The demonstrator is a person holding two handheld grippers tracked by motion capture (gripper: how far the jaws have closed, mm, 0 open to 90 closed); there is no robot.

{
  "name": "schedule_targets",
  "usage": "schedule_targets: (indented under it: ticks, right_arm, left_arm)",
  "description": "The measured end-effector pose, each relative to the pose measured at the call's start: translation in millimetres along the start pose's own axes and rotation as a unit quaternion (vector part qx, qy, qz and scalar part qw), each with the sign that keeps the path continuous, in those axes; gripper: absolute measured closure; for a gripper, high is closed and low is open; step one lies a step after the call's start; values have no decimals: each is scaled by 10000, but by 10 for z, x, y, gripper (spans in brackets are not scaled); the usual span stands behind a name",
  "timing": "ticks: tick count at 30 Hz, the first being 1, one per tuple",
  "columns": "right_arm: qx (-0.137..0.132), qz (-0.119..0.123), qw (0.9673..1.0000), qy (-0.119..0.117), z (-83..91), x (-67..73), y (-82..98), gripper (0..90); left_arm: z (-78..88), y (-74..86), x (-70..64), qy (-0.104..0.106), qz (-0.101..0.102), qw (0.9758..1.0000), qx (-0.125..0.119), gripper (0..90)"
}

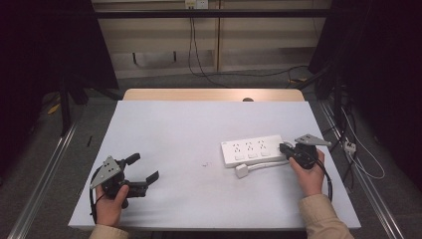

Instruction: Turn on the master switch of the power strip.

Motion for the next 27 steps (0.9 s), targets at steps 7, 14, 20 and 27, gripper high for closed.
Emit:
schedule_targets:
  ticks: [7, 14, 20, 27]
  right_arm:
    - [20, -23, 10000, 6, -1, 1, 1, 900]
    - [45, -25, 10000, 0, 2, 5, -2, 900]
    - [57, -15, 10000, 14, 2, 9, -2, 900]
    - [102, 80, 9999, 89, 2, 29, -14, 900]
  left_arm:
    - [-1, 2, 4, 2, -5, 10000, 9, 31]
    - [-1, 4, 1, -5, -4, 10000, 12, 31]
    - [0, 4, 2, -9, -6, 10000, 5, 31]
    - [-6, 4, -2, -18, 0, 10000, 6, 31]
Point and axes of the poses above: each handheld gripper's, and its own axes: z roughly backward along the jaws, y roughly out of its underside, x roughly to its left, the point moved 3 cm from there along -z, roughly forward along the jaws, and after that the axes turned 9 degrees about y, right-handed, at the moved point
